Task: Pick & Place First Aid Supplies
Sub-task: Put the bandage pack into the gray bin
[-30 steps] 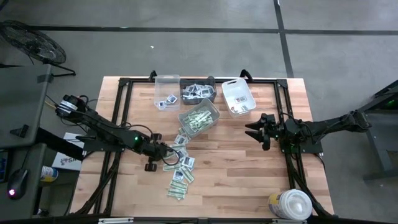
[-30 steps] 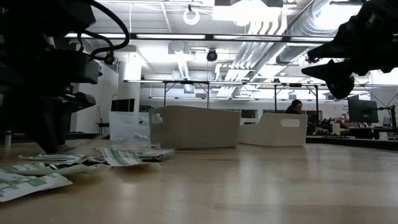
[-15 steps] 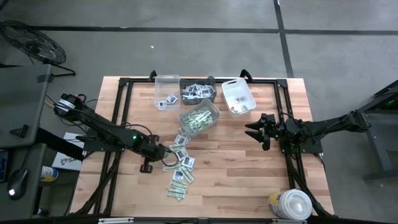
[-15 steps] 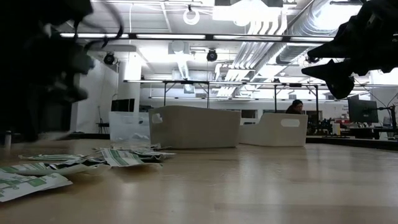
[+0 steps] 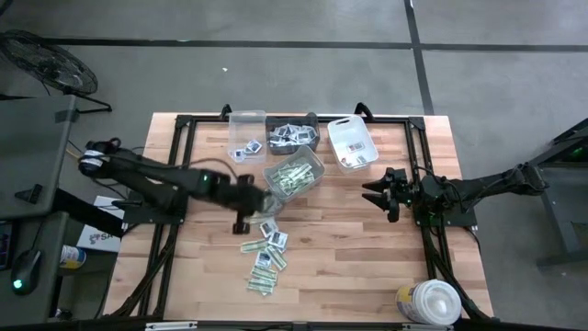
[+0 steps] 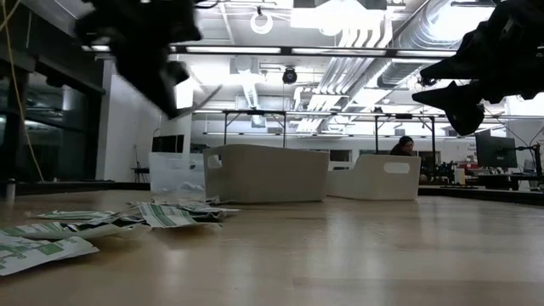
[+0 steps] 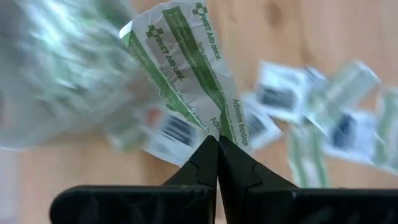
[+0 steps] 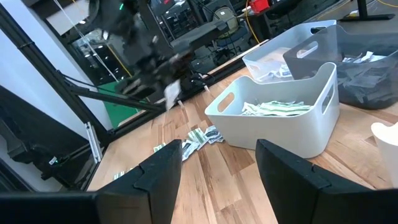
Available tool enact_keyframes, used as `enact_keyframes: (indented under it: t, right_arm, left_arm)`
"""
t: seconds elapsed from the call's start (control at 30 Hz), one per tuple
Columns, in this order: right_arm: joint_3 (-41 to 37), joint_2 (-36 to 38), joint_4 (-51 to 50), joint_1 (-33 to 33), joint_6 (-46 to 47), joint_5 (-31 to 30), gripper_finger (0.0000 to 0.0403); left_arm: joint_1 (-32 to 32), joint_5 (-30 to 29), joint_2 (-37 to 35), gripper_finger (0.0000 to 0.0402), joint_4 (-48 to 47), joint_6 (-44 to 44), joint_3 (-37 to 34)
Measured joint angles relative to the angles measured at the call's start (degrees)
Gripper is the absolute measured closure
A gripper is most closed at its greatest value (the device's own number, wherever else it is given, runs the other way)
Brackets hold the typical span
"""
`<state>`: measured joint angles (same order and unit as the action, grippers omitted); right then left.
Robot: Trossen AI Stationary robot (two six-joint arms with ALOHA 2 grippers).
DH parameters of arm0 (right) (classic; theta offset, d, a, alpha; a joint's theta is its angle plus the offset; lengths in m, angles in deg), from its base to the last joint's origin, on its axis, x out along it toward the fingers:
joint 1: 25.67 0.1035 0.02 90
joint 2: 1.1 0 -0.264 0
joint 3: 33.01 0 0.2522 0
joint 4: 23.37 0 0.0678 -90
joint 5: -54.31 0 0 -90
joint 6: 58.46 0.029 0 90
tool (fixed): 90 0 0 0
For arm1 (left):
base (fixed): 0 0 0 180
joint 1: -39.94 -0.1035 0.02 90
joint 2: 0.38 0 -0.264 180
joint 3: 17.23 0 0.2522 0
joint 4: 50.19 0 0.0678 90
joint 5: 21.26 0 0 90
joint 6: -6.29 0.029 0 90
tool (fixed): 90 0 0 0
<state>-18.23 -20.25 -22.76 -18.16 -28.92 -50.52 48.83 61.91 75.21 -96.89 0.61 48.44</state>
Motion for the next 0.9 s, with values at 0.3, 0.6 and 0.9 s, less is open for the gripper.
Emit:
enact_keyframes:
  t: [0.3, 0.6, 0.9]
  right_arm:
    - [0.0, 0.0, 0.0, 0.0, 0.0, 0.0, 0.0203]
    - [0.0, 0.0, 0.0, 0.0, 0.0, 0.0, 0.0203]
    - [0.0, 0.0, -0.4, 0.0, 0.0, 0.0, 0.0203]
  left_arm:
    - [-16.2, 4.6, 4.6, 0.0401, 1.3, 8.7, 7.8]
    - [-22.4, 9.4, 15.9, 0.0401, 2.1, 13.0, 15.5]
    - [-22.9, 9.8, 22.1, 0.0401, 0.6, 11.9, 17.9]
